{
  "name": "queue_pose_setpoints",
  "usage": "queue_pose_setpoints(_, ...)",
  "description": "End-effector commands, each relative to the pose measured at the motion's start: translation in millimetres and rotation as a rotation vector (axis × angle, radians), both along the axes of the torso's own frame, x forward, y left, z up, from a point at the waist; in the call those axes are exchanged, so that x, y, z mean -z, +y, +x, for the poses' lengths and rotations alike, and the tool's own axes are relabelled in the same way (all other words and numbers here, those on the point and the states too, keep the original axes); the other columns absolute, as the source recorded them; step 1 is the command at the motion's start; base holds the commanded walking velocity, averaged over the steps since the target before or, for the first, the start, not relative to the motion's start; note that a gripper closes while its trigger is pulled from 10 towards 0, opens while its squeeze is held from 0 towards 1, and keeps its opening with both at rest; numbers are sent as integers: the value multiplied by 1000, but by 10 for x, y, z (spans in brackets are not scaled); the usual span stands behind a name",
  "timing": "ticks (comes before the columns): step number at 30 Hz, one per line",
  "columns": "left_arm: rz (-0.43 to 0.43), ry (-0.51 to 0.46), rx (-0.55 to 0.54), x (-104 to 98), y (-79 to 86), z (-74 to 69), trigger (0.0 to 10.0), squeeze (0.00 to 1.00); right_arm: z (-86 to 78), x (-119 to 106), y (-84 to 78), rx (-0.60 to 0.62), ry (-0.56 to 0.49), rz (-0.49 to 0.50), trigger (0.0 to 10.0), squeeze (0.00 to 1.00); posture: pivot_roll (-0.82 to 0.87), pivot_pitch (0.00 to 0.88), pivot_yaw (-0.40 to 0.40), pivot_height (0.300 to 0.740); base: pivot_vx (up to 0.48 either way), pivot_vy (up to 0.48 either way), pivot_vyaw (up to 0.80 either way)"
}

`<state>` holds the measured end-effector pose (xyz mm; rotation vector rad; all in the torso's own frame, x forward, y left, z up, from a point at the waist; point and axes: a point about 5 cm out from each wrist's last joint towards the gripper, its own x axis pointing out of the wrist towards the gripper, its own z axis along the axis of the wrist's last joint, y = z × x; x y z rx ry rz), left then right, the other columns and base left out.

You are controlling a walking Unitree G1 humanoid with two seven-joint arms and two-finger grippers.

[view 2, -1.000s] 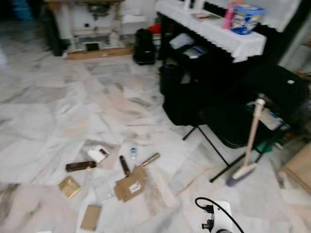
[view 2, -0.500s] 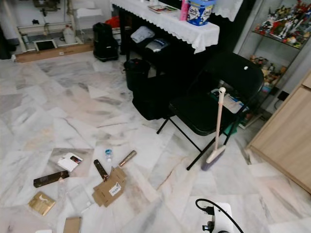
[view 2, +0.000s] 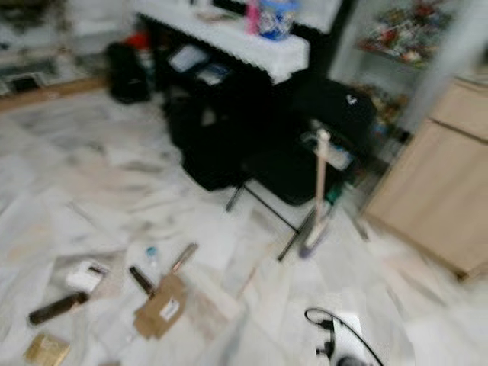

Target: Sweep floor

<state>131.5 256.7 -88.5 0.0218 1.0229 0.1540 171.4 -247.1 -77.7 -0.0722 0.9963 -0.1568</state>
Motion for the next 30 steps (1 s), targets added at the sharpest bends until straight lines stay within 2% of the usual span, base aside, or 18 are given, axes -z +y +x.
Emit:
queue_pose_setpoints(1, -48, -304, -62, -178, -268, 459, 10000, 0, 713, -318, 467, -19, -261, 254, 10000, 0, 26, 135, -25, 740, 0, 0, -781)
queue_pose_setpoints(30, -48, -335, -42, -219, -275, 526, 10000, 0, 752, -345, 465, 1, -280, 240, 10000, 0, 24, 158, -25, 740, 0, 0, -781)
